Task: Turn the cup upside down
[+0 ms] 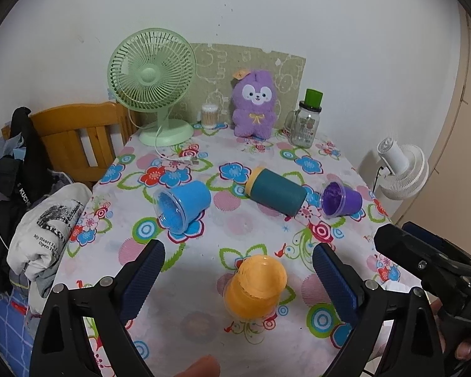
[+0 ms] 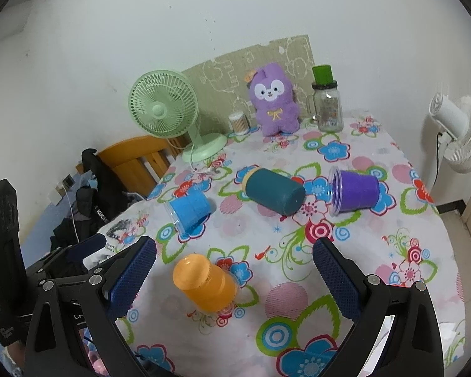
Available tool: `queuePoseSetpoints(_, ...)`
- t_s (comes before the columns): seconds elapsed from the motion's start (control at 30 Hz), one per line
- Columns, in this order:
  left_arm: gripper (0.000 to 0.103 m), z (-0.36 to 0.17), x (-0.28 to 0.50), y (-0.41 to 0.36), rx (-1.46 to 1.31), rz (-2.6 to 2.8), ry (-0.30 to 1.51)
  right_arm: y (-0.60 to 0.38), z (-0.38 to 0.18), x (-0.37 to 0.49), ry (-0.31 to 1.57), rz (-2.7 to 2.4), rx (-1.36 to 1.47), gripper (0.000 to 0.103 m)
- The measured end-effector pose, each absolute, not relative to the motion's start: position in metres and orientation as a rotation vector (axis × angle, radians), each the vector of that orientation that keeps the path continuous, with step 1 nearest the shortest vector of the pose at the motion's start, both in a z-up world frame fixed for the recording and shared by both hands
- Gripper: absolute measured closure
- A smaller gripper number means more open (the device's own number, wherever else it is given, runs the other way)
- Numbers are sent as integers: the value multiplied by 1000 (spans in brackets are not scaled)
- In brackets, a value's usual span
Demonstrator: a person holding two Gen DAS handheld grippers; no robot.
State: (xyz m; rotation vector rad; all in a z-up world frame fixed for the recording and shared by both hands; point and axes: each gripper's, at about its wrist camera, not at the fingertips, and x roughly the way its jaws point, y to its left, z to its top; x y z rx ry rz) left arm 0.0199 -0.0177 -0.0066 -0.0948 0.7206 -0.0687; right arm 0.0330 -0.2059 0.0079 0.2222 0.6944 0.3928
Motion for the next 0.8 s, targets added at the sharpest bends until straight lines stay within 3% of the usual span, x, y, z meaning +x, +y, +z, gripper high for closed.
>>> queuePoseSetpoints(0.8,0,35,-7,-13,-106,-27,481,-211,45,9,510,374,183,0)
